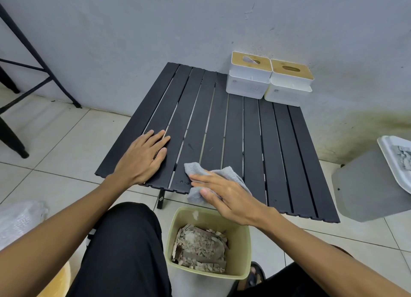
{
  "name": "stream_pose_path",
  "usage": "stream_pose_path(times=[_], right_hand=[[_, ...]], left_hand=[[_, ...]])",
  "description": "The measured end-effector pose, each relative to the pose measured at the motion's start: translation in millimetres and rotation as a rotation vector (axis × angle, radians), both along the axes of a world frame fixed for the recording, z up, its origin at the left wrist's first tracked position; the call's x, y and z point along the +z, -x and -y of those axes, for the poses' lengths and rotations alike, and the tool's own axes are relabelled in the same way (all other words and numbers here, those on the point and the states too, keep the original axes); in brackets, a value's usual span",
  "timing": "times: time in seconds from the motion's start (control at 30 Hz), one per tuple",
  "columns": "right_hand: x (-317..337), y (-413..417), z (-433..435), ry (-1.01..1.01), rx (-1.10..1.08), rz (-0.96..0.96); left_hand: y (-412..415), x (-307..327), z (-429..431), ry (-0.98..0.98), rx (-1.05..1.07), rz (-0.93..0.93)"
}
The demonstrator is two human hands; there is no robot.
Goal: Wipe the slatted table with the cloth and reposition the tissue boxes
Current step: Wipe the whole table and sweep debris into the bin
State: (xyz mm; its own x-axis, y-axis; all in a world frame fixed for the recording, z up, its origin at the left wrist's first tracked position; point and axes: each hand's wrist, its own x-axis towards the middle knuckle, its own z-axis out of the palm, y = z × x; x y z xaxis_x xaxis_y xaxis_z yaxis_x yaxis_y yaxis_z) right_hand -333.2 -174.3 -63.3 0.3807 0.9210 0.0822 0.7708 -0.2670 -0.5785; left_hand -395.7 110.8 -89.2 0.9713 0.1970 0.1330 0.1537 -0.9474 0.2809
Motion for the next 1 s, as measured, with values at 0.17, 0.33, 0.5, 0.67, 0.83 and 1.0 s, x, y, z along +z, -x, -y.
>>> stream_pose_path(times=[0.17,0.33,0.5,0.67,0.83,1.0], right_hand=[[-2.5,4.5,6.1,-0.063,0.002,-0.034],[-6.4,5.4,9.9,-0.164,-0.039,-0.003],[-12.2,3.4,7.6,0.075,-0.091,0.328],[-8.8,-0.5,23.3,0.268,-0.13,0.476],[-9.4,-20.3,73.5,0.334,-0.311,0.423],[-11.1,-40.8,118.9,0.376,-0.708,0.347]], left_hand=[[-0.3,-0.5,0.0,-0.003,-0.004,0.003],[0.7,-0.2,0.2,0.004,-0.004,0.012],[-0.2,-1.2,-0.5,0.001,-0.005,0.017],[-0.1,-1.8,-0.2,0.009,-0.008,0.023],[-0.3,-1.4,-0.3,0.013,-0.01,0.023],[0.6,-0.9,-0.1,0.015,-0.007,0.018]])
